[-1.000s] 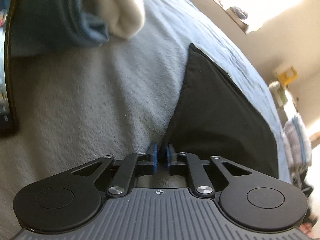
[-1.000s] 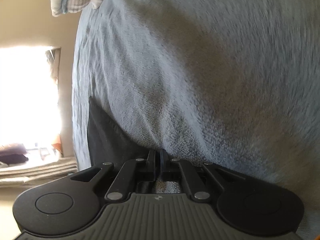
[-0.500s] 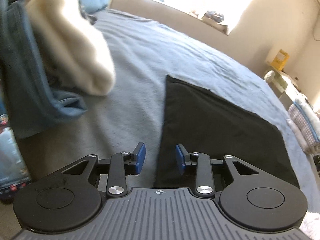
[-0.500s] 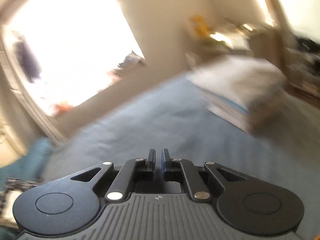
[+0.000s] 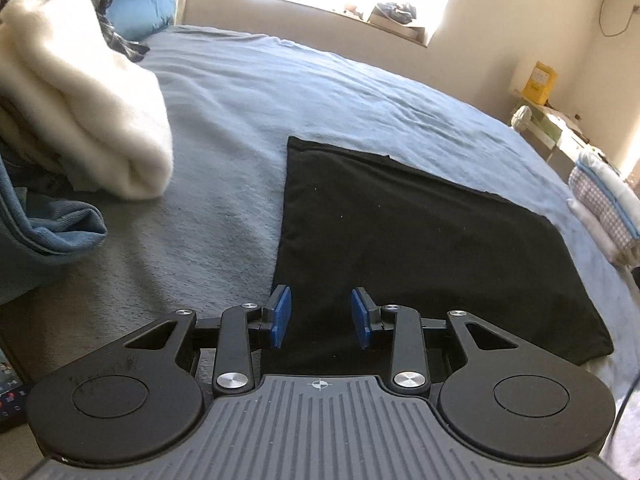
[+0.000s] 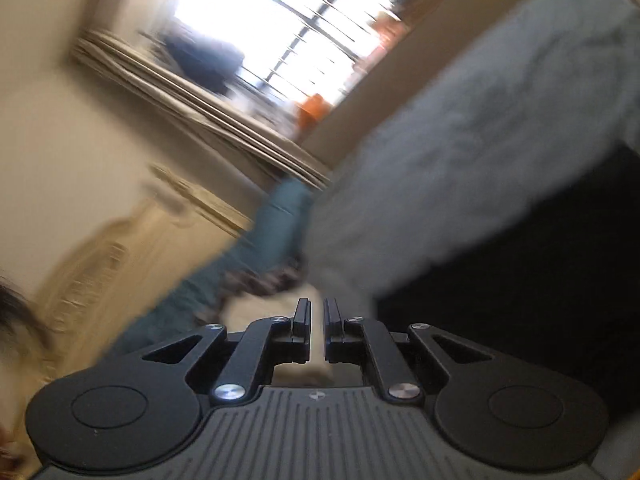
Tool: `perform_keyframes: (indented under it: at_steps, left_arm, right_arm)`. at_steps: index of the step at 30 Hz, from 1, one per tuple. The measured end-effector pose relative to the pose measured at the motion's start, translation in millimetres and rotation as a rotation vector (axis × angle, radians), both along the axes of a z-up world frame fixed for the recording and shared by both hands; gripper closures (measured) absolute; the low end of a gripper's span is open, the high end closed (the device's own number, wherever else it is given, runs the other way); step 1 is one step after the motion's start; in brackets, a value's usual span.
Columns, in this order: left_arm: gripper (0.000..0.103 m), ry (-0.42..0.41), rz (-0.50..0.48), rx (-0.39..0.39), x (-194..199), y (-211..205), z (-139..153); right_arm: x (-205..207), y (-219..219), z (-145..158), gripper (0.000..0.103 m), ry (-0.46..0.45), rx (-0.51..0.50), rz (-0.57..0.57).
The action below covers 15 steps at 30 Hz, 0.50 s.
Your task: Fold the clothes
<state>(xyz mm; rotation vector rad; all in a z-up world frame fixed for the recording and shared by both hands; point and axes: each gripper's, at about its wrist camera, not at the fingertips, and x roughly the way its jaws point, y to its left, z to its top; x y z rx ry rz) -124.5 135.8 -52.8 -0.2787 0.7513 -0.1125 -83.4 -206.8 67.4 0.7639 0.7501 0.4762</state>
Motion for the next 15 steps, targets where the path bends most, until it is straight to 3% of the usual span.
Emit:
perform_keyframes:
  at_steps: [4, 7, 15]
  left_arm:
    - [0.07, 0.01, -0.022, 0.003, 2.4, -0.8, -7.3]
    - [0.07, 0.024, -0.04, 0.015, 3.9, -2.2, -13.9]
    - [0.07, 0.039, -0.055, 0.061, 7.4, -4.4, -22.5]
  right_arm:
    - [-4.2, 23.4, -53.1, 0.097, 0.119, -0.279, 0.033]
    - [-19.8, 39.6, -89.5, 0.097, 0.188, -0.417, 0.065]
    - [-31.9, 81.9, -122.1, 0.098, 0.118, -0.762, 0.177]
